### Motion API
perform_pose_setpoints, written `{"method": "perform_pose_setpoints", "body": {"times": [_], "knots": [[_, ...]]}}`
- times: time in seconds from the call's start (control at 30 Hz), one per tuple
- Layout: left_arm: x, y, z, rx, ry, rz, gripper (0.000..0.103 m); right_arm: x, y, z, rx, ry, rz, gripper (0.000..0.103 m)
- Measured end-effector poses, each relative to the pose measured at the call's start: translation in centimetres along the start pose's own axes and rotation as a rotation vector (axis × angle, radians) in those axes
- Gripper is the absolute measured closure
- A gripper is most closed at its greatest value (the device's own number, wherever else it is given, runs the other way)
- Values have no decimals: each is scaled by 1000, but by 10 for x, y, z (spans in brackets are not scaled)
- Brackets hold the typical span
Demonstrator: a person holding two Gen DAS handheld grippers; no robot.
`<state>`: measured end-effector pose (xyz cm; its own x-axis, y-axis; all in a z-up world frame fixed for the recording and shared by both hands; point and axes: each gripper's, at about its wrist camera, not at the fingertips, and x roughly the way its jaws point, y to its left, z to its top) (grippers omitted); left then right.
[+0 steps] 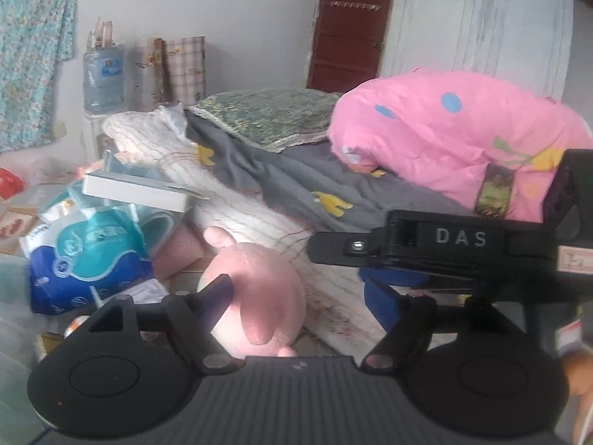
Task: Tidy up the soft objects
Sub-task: 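Close the right gripper on the pink plush doll's head and lift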
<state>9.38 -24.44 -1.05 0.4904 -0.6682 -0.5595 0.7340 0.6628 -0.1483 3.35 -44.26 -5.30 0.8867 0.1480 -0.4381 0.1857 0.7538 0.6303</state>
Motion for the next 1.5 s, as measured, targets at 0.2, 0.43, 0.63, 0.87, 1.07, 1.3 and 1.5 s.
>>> {"method": "perform_pose_setpoints", "body": {"times": [0.2, 0.43, 0.63, 0.87, 1.07, 1.3, 1.5], "knots": [[-6, 0, -6, -20, -5, -113, 22, 10, 7, 6, -22, 42, 9, 23], [-9, -5, -16, -19, 3, -177, 24, 30, 6, 7, -14, 135, 8, 23], [-9, -3, -21, -24, -4, -193, 23, 35, 3, 7, 3, 178, 0, 23], [-8, -5, -28, -6, 13, -251, 23, 28, 11, 19, -90, 209, -55, 23], [-9, -10, -37, 35, 26, -255, 23, 38, 8, 14, -109, 284, -19, 22], [-16, -5, -40, 26, 44, -228, 23, 34, -5, 16, -58, 275, 14, 24], [-32, 6, -31, 5, -50, -133, 22, 28, -20, 18, -1, 255, 33, 26]]}}
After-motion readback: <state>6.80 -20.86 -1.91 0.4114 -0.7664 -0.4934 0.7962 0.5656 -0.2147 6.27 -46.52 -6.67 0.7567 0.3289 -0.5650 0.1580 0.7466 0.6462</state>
